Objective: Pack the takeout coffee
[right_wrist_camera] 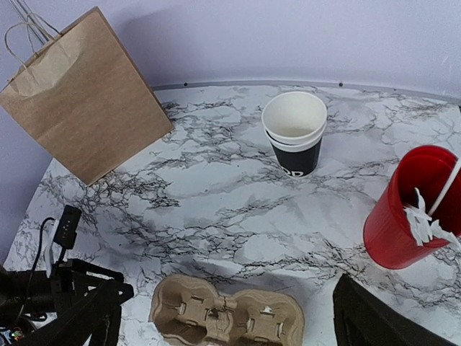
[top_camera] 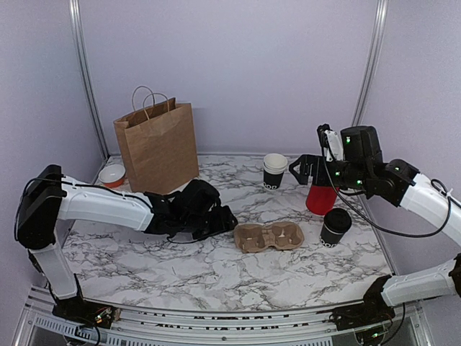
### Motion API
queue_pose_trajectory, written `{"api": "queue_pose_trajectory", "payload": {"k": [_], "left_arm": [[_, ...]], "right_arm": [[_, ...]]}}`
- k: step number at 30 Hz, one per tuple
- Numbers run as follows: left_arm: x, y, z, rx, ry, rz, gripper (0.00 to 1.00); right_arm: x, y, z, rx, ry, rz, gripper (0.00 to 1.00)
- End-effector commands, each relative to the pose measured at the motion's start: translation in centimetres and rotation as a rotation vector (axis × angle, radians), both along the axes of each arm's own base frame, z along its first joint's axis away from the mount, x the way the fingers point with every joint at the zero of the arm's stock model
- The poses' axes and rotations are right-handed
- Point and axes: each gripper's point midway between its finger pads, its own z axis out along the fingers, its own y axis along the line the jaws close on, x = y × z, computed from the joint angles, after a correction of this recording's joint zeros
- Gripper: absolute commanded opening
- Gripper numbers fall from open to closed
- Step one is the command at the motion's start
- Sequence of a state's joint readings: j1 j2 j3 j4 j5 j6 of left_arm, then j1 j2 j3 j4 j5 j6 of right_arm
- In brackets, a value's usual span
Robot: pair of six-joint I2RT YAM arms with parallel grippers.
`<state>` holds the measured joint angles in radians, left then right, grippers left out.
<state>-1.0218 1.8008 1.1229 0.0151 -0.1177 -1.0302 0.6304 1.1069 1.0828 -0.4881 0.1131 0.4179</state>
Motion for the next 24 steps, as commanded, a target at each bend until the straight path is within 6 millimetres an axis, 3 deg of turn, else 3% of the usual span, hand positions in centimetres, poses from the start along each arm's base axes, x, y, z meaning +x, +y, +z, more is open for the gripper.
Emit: {"api": "queue_pose_trajectory", "payload": {"k": [1, 7, 24], "left_arm": [[1.2, 2.3, 4.3, 0.062, -0.154, 0.001, 0.77], [2.3, 4.9, 7.6, 0.118, -0.237, 0.019, 0.90], [5.2, 14.4, 17.1, 0.153, -0.409, 0.178, 0.93]], "right_arm": [[-0.1, 0.0, 1.5, 0.015, -0.021, -0.011, 1.00], [0.1, -0.5, 2.0, 0.002, -0.045, -0.027, 1.00], [0.6, -0.7, 1.9, -0.015, -0.082, -0.043, 1.00]]}}
